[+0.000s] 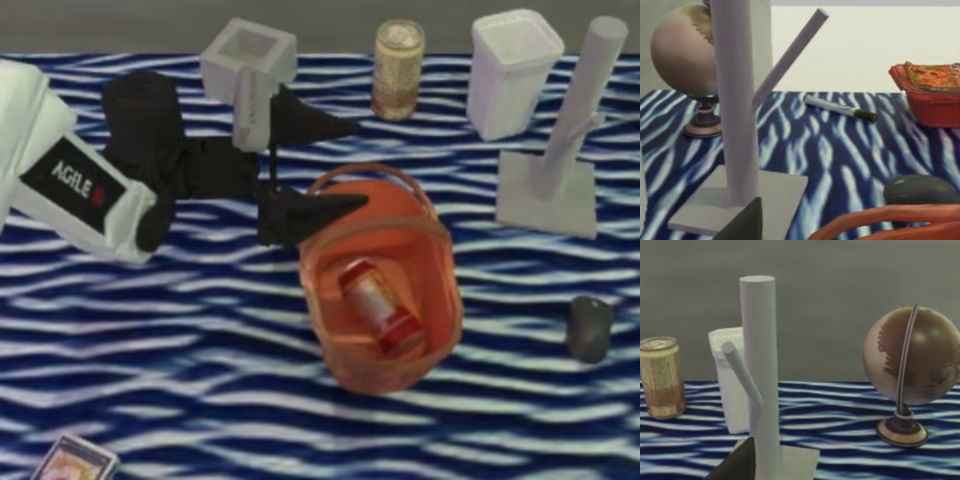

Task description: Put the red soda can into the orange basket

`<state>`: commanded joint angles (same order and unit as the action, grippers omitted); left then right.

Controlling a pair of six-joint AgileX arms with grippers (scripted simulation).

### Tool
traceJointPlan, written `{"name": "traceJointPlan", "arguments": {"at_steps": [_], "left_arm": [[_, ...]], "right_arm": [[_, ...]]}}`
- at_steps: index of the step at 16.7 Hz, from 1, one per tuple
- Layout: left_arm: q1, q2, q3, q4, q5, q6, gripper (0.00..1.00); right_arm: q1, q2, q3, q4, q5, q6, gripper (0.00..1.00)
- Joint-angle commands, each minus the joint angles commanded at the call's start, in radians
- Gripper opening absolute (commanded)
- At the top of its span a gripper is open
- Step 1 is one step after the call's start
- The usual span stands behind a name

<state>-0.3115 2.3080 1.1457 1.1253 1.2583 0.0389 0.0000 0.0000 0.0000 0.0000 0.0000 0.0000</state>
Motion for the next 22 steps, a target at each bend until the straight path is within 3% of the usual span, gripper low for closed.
{"name": "traceJointPlan", "arguments": {"at_steps": [4,8,13,22], "left_arm": [[0.002,-0.027,-0.017,-0.021,-0.02,-0.009,1.0],[0.038,-0.191,-0.114,-0.132,-0.135,-0.051,1.0],[0.113,-0.584,-0.307,-0.346,-0.371,-0.105,1.0],[0.255,-1.589,-0.753,-0.788,-0.877,-0.109,1.0]], "right_arm": [[0.013,0.029,0.028,-0.027,0.0,-0.018,1.0],[0.081,0.209,0.204,-0.179,0.0,-0.118,1.0],[0.217,0.642,0.625,-0.472,0.002,-0.316,1.0],[0.5,1.618,1.578,-1.054,0.0,-0.72,1.0]]}}
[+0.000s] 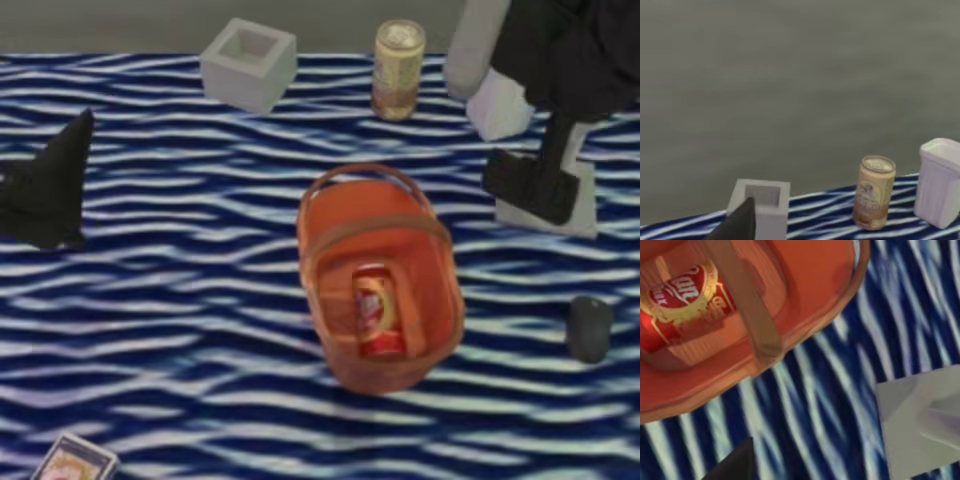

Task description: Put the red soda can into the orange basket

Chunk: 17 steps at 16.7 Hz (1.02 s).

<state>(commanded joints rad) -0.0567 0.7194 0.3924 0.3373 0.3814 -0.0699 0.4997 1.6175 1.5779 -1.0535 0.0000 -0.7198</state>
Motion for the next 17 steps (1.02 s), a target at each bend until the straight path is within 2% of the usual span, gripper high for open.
{"name": "traceJointPlan", "arguments": {"at_steps": [4,8,11,17], "left_arm": [[0.043,-0.397,-0.194,-0.172,-0.195,0.03,1.0],[0.069,-0.644,-0.34,-0.295,-0.334,0.058,1.0],[0.076,-0.716,-0.39,-0.335,-0.379,0.069,1.0],[0.077,-0.719,-0.392,-0.337,-0.381,0.07,1.0]], "right_arm": [[0.101,0.346,0.334,-0.219,0.001,-0.146,1.0],[0.17,0.574,0.542,-0.378,0.003,-0.247,1.0],[0.191,0.64,0.595,-0.43,0.004,-0.278,1.0],[0.188,0.643,0.593,-0.427,0.004,-0.279,1.0]]}}
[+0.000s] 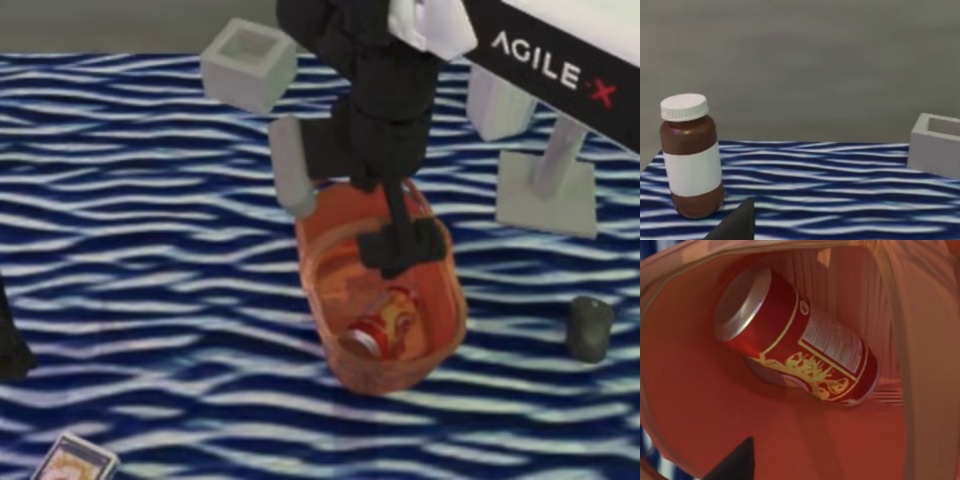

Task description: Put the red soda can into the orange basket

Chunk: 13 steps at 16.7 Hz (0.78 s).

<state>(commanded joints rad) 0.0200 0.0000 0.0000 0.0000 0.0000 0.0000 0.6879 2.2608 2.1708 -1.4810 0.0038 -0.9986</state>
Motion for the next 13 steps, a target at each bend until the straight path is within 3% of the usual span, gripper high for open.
{"name": "traceJointPlan", "arguments": {"at_steps": [9,13], "left_arm": [[0.0,0.0,0.0,0.0,0.0,0.0,1.0],[0.0,0.0,0.0,0.0,0.0,0.0,1.0]], "right_arm": [[0.004,-0.012,-0.095,0.083,0.0,0.001,1.0],[0.004,-0.012,-0.095,0.083,0.0,0.001,0.7]]}}
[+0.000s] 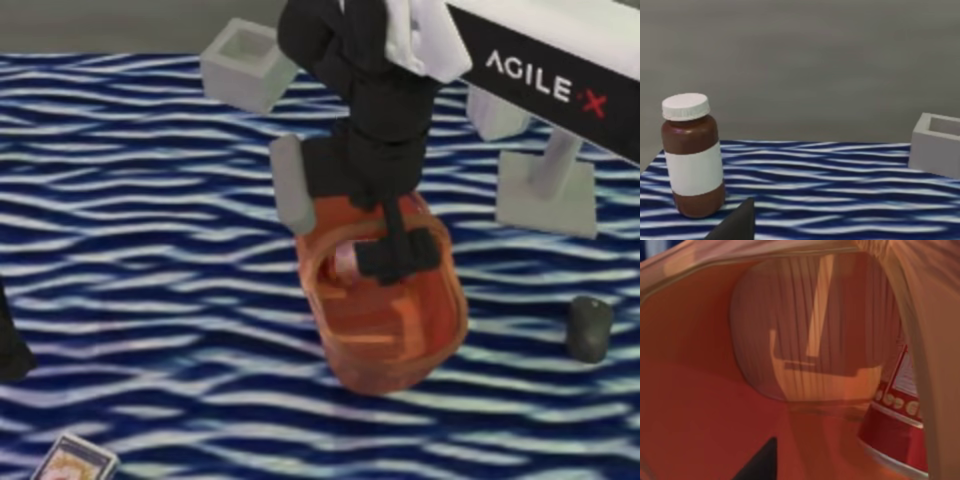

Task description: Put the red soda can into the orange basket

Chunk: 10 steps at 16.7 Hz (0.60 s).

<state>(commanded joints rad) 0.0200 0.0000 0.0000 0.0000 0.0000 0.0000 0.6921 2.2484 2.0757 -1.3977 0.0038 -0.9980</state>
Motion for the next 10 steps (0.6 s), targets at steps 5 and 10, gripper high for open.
{"name": "traceJointPlan", "arguments": {"at_steps": [5,10], "left_arm": [[0.0,0.0,0.0,0.0,0.0,0.0,1.0],[0.0,0.0,0.0,0.0,0.0,0.0,1.0]], "right_arm": [[0.0,0.0,0.0,0.0,0.0,0.0,0.32],[0.0,0.0,0.0,0.0,0.0,0.0,0.0]]}}
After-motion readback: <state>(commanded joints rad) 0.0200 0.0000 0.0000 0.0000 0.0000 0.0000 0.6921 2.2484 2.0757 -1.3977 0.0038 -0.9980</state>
